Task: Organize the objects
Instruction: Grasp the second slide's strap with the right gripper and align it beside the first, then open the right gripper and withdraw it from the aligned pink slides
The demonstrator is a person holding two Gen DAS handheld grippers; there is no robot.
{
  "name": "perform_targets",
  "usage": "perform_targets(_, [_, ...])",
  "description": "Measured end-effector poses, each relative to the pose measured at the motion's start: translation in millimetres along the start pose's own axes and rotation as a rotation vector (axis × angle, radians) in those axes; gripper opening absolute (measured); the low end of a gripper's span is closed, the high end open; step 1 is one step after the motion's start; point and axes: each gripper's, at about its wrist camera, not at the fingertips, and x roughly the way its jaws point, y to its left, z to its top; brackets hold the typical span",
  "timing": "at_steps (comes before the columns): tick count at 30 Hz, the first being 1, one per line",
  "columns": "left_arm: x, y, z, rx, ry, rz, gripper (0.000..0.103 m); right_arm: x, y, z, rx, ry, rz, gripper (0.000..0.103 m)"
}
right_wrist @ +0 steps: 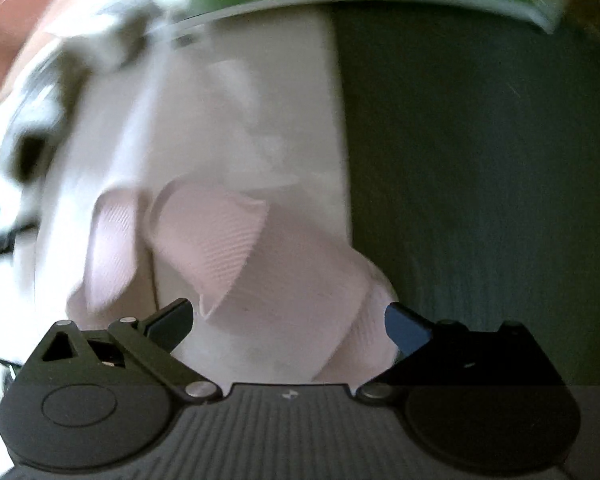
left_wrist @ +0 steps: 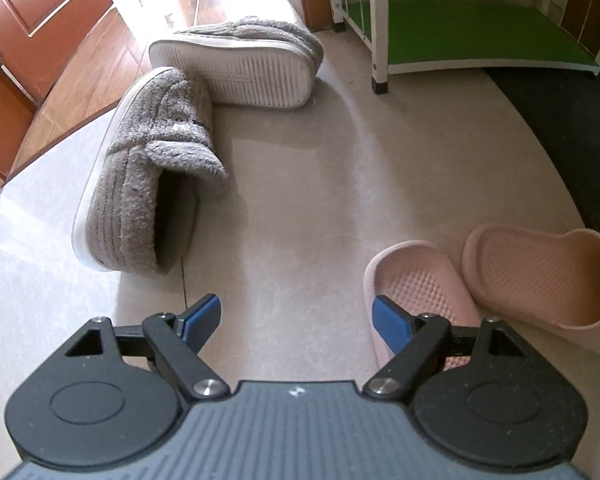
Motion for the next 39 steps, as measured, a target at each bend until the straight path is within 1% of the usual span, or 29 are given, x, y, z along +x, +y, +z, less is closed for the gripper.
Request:
perform_targets(2, [1.1, -0.7, -0.9, 0.005, 0.006, -0.003, 0.083, 0.6, 5.5, -0.9, -0.211, -0.03, 0.0, 0.103])
perform_targets(4, [2.4, -1.1, -1.2, 0.008, 0.014, -0.005, 0.083, 10.6, 17.5, -5.0, -0.431, -0.06, -0.043, 0.103])
perform_targets(5, [2.6, -1.6, -1.4, 0.006, 0.016, -0.007, 0.083, 16.0, 21.9, -7.3, -0.524, -0.064, -0.054, 0.103])
perform_targets(6, [2.8, -2.1, -1.5, 0.006, 0.019, -0.012, 0.083, 23.3, 25.2, -8.8, -0.605, -0.05, -0.055, 0.103])
perform_targets(7, [2.9, -2.3, -1.2, 0.008, 0.02, -0.016, 0.083, 29.9, 27.3, -8.6, -0.65, -0.034, -0.049, 0.103])
perform_targets(9, [2.5, -3.7, -1.2, 0.012, 0.016, -0.011, 0.083, 40.7, 30.3, -7.5, -0.701, -0.003, -0.026, 0.103])
perform_targets(10, [2.3, -4.2, -0.7, 0.018, 0.014, -0.009, 0.083, 45.6, 32.1, -6.7, -0.717, 0.003, -0.037, 0.102])
perform_targets(11, [2.4, -4.7, -0.4, 0.024, 0.013, -0.004, 0.083, 49.7, 33.3, -5.7, -0.726, 0.006, -0.049, 0.096])
perform_targets(12, [2.7, -4.0, -0.1, 0.026, 0.013, 0.001, 0.083, 53.9, 33.7, -5.0, -0.722, 0.019, -0.054, 0.096])
perform_targets(14, [3.2, -2.7, 0.3, 0.023, 0.014, 0.008, 0.083, 53.4, 35.5, -4.3, -0.679, 0.014, -0.059, 0.093])
perform_targets(15, [3.7, -1.4, 0.5, 0.017, 0.015, 0.008, 0.083, 51.8, 38.3, -1.5, -0.639, 0.017, -0.069, 0.093])
perform_targets(18, [5.5, 2.2, 0.4, -0.003, 0.023, 0.01, 0.083, 46.0, 41.2, 3.0, -0.437, 0.035, -0.054, 0.093])
perform_targets(20, [5.7, 3.7, 0.5, -0.019, 0.028, 0.006, 0.083, 44.8, 45.6, 2.2, -0.342, 0.036, -0.043, 0.093])
perform_targets(22, [4.4, 4.8, 0.5, -0.028, 0.025, -0.001, 0.083, 45.6, 53.6, -1.1, -0.282, 0.023, -0.062, 0.093])
perform_targets(25, [2.8, 4.6, 0.9, -0.021, 0.018, 0.004, 0.083, 49.7, 67.7, -10.1, -0.246, 0.0, -0.127, 0.093])
perform_targets(28, [3.1, 4.8, 1.1, -0.02, 0.02, 0.003, 0.083, 56.2, 76.5, -15.9, -0.191, 0.005, -0.156, 0.093])
perform_targets(29, [3.3, 4.9, 1.0, -0.024, 0.02, 0.004, 0.083, 55.6, 75.1, -21.2, -0.172, 0.01, -0.149, 0.093])
perform_targets(32, [3.7, 5.4, 0.6, -0.024, 0.021, 0.001, 0.083, 53.4, 80.1, -23.6, -0.128, 0.017, -0.119, 0.094])
perform_targets(34, [4.0, 5.5, 0.1, -0.025, 0.024, 0.005, 0.083, 53.8, 82.0, -24.9, -0.127, 0.018, -0.106, 0.094])
perform_targets(37, [4.5, 6.9, -1.1, -0.036, 0.03, -0.001, 0.083, 51.0, 81.1, -25.0, -0.131, 0.003, -0.063, 0.099])
perform_targets(39, [5.1, 8.4, -1.1, -0.051, 0.037, -0.012, 0.083, 45.1, 77.9, -24.9, -0.126, -0.013, -0.01, 0.103])
